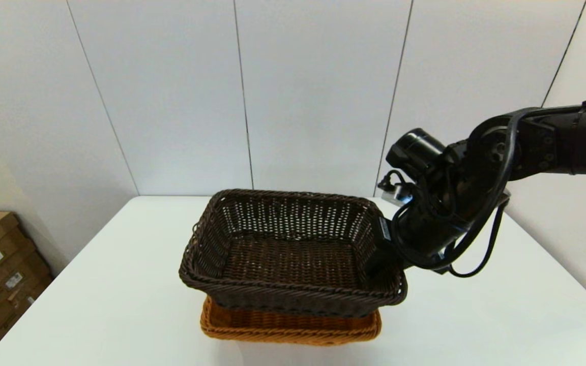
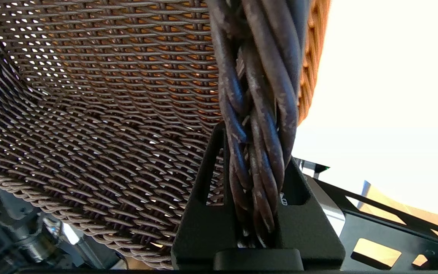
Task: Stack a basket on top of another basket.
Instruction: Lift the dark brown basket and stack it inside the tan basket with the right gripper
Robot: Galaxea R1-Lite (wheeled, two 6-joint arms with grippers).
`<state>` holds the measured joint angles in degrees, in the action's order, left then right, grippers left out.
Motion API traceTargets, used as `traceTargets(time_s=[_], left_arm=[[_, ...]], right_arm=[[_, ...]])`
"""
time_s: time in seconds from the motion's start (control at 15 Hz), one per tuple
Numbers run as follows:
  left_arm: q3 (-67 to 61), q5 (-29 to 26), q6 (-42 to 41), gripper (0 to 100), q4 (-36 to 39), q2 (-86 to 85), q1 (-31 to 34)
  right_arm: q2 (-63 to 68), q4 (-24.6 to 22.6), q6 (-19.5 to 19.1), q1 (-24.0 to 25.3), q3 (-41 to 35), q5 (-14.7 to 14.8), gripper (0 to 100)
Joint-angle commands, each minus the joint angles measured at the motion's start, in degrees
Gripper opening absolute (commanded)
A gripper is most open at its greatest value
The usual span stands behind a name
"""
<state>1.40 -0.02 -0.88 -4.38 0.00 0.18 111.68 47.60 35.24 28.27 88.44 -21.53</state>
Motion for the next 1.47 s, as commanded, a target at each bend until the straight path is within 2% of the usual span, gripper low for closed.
traceTargets(time_s=[0.07,0.87,1.47], left_arm=[[0.0,-0.06,0.0,100,-0.02,0.0,-0.01],[0.0,0.02,0.0,100,-0.02,0.0,-0.01],[0.0,0.02,0.0,100,-0.02,0.0,0.08]], right_arm=[[2.58,0.12,0.18,1.52,1.47,1.05,0],[8.03,0.03,0.18,-0.14,5.51,1.93,0],[8.64,0.3,-1.05,-1.29,5.16,2.02,0]])
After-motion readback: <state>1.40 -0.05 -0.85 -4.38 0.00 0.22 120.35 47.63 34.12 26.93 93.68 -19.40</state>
